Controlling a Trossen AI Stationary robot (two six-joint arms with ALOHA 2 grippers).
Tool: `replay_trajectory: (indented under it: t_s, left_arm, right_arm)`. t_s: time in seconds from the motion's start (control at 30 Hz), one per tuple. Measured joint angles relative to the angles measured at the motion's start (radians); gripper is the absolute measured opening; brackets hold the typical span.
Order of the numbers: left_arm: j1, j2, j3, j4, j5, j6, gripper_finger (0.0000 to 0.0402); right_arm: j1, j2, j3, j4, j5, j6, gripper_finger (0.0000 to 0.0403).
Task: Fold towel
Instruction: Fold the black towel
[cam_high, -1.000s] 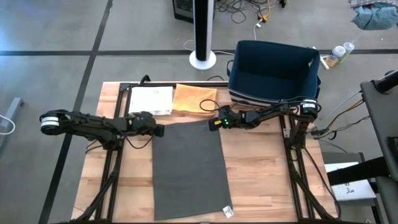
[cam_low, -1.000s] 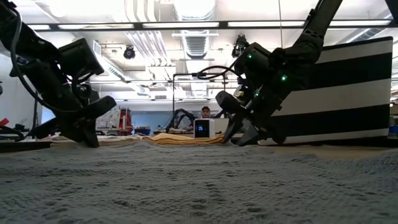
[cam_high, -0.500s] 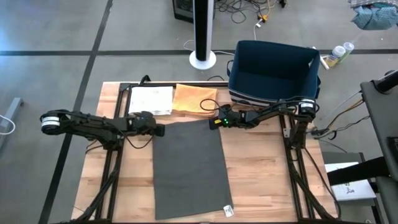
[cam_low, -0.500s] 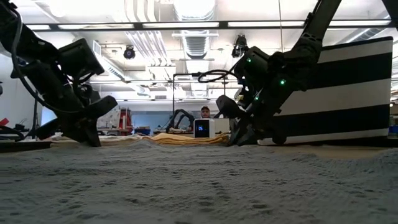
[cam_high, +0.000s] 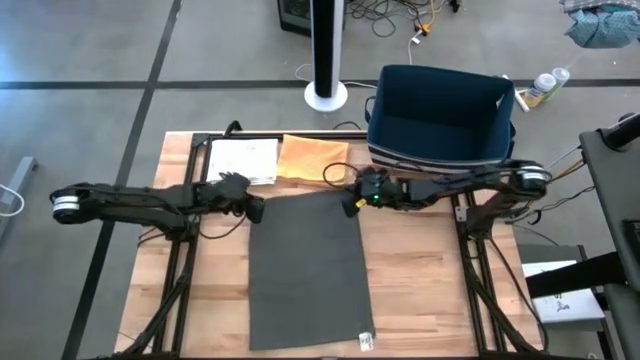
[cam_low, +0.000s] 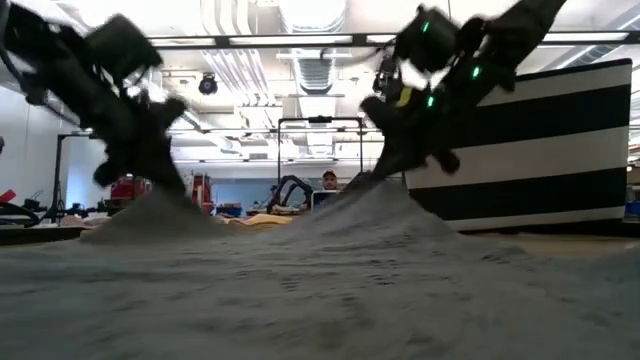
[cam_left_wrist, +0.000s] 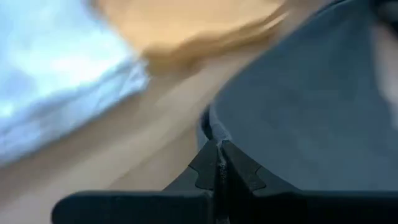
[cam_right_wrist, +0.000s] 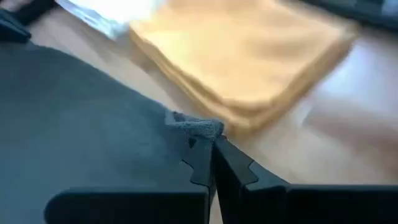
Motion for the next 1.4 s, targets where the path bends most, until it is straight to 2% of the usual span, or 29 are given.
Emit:
replay_trajectory:
  t_s: [0.17,0.27,0.4,0.57,0.73,0.9,1.03,1.23,1.4]
  left_arm:
    - [0.008,-0.118,0.166,-0.169,-0.022,0.153,0.0]
    - [0.032,-0.134,0.271,-0.303,-0.086,0.207,0.0]
    - [0.018,-0.136,0.354,-0.347,-0.067,0.246,0.0]
    - [-0.089,-0.143,0.337,-0.374,-0.026,0.198,0.0]
    - [-0.291,-0.157,0.258,-0.35,-0.02,0.13,0.0]
    - [-0.522,-0.149,0.223,-0.296,-0.09,0.049,0.0]
    - [-0.661,-0.109,0.223,-0.293,-0.155,-0.002,0.0]
    - [-0.762,0.003,0.217,-0.288,-0.159,-0.079,0.0]
    - [-0.807,0.107,0.237,-0.28,-0.158,-0.107,0.0]
  right_arm:
    - [-0.025,-0.121,0.002,-0.055,0.025,-0.079,0.0001]
    - [-0.069,-0.172,0.002,-0.058,-0.029,-0.078,0.0]
    - [-0.068,-0.223,0.002,-0.049,-0.049,-0.162,0.0]
    - [0.024,-0.306,0.001,-0.145,-0.041,-0.229,0.0]
    - [0.128,-0.325,-0.029,-0.18,-0.041,-0.252,0.0]
    - [0.234,-0.324,-0.057,-0.177,-0.041,-0.205,0.0]
    - [0.329,-0.324,-0.071,-0.171,-0.041,-0.18,0.0]
    - [0.484,-0.317,-0.074,-0.167,0.019,-0.12,0.0]
    - [0.581,-0.239,-0.076,-0.142,0.041,-0.023,0.0]
